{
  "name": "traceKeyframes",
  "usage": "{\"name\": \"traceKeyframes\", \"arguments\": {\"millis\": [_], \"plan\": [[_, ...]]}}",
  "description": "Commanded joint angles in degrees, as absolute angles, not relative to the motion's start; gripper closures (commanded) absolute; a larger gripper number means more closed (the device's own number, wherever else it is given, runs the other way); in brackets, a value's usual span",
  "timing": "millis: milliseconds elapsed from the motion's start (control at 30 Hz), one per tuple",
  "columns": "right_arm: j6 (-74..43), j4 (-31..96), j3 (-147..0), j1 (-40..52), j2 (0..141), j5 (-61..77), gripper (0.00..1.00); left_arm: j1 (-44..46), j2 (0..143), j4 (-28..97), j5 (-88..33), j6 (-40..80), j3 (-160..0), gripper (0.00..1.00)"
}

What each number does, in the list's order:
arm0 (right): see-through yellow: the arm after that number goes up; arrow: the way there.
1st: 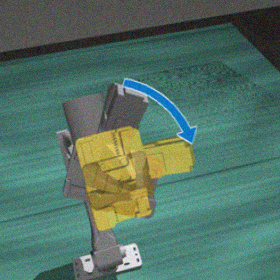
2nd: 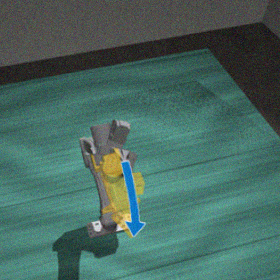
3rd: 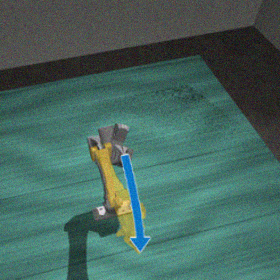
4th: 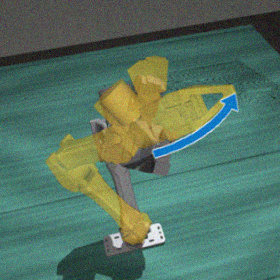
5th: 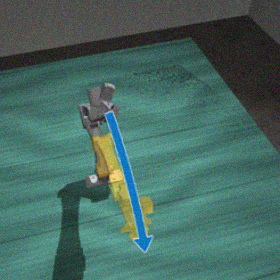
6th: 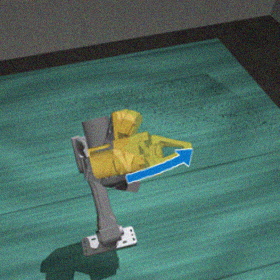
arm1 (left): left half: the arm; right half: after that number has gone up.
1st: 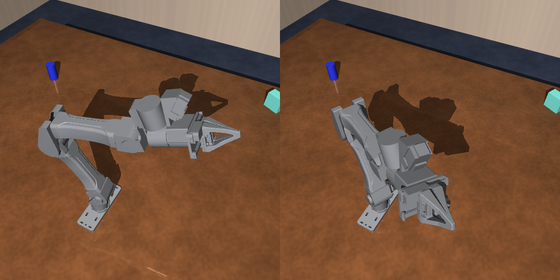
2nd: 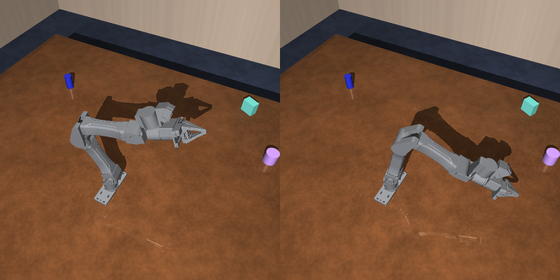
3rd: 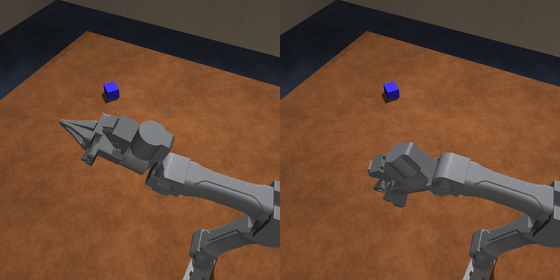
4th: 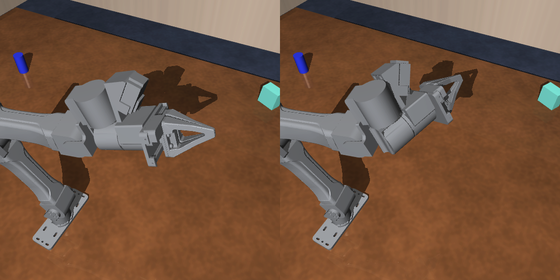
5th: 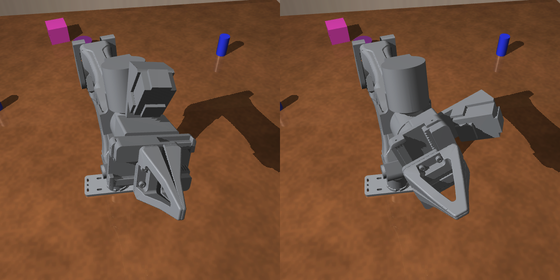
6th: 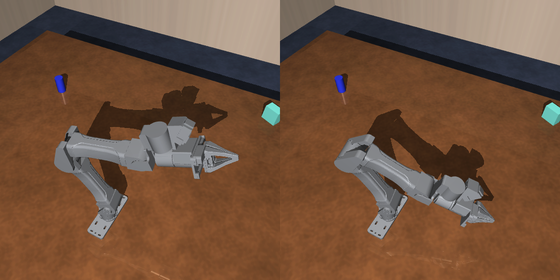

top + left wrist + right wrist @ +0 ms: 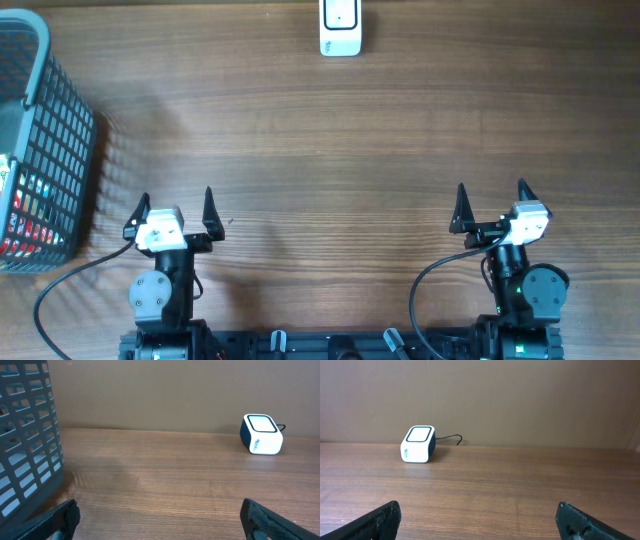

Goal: Scan the item barcode
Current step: 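Raise the left gripper and swing it toward the grey basket, then reach into the basket and grasp the red snack bag with the left gripper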

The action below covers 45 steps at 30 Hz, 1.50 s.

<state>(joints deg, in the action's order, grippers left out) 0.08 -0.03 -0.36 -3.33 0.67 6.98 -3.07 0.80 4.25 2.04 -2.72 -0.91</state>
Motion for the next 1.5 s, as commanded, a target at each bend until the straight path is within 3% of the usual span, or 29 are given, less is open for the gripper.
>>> {"name": "traceKeyframes", "arguments": {"millis": [0,767,800,900,967,1033,1233,1467], "plan": [[-0.4,-0.3,-0.3,-3.7,0.6,6.0,0.0,-3.1,0.2,4.1,1.6,-3.0,-0.3,0.0],[-0.4,-0.3,-0.3,-3.7,0.6,6.0,0.0,-3.0,0.2,2.7,0.7,-2.1,-0.3,0.0],[-0.4,-0.3,-0.3,-3.7,0.6,6.0,0.0,-3.0,0.2,1.7,-3.3,1.1,-0.3,0.0],[-0.4,-0.3,-0.3,-3.7,0.6,6.0,0.0,-3.0,0.2,0.8,-33.3,16.5,-0.3,0.0],[-0.4,-0.3,-0.3,-3.7,0.6,6.0,0.0,-3.0,0.2,-1.4,-44.9,18.7,-0.3,0.0],[-0.4,-0.3,-0.3,-3.7,0.6,6.0,0.0,-3.0,0.2,-3.9,-47.7,18.8,-0.3,0.0],[-0.4,-0.3,-0.3,-3.7,0.6,6.0,0.0,-3.0,0.2,-27.2,-54.0,26.2,-1.2,0.0],[-0.4,-0.3,-0.3,-3.7,0.6,6.0,0.0,-6.1,5.5,-21.1,-52.7,21.3,-15.2,0.0]]}}
